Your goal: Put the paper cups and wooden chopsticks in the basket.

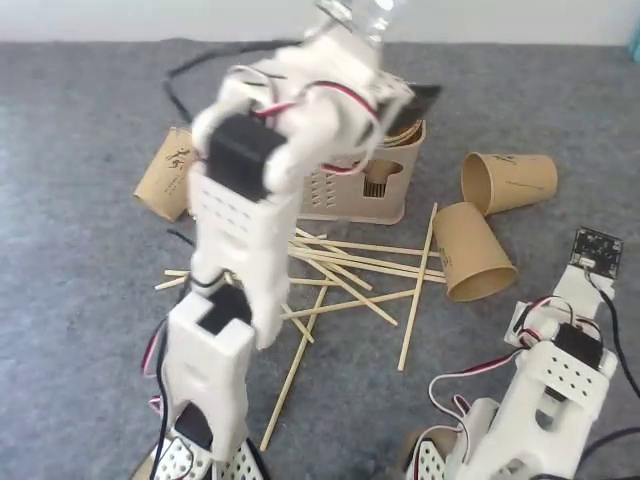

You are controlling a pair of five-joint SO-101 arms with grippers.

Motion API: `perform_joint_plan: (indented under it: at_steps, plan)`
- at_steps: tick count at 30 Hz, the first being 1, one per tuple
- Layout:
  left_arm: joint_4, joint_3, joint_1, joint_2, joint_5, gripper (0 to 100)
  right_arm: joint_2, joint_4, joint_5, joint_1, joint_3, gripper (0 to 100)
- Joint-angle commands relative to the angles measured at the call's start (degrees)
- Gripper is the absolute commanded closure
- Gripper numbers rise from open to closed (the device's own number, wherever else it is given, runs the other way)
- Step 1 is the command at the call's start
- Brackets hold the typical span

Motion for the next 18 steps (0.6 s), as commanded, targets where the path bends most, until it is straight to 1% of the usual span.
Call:
perform_joint_plan:
  at_steps: [1, 5, 9, 13, 15, 18]
  plan:
    - [2.0, 7.0, -2.5, -12.0, 1.1, 73, 0.0, 0.0, 2.8, 0.5, -0.8, 97.8]
    - [1.8, 21.1, -3.3, -25.0, 0.8, 73, -5.0, 0.9, 3.0, 0.4, 0.5, 97.7]
    - [1.8, 35.4, -5.4, -36.5, 0.7, 73, -15.3, 3.0, 3.3, 0.1, 4.0, 97.1]
    - [1.5, 47.8, -9.2, -46.0, 0.6, 73, -28.1, 6.6, 3.3, -0.1, 6.4, 88.3]
    - [1.5, 53.3, -11.5, -50.2, 0.6, 73, -33.5, 9.1, 3.3, -2.2, 6.6, 85.2]
    - [1.5, 61.7, -16.4, -56.8, 0.6, 73, -39.8, 11.7, 5.3, -6.2, 6.7, 84.4]
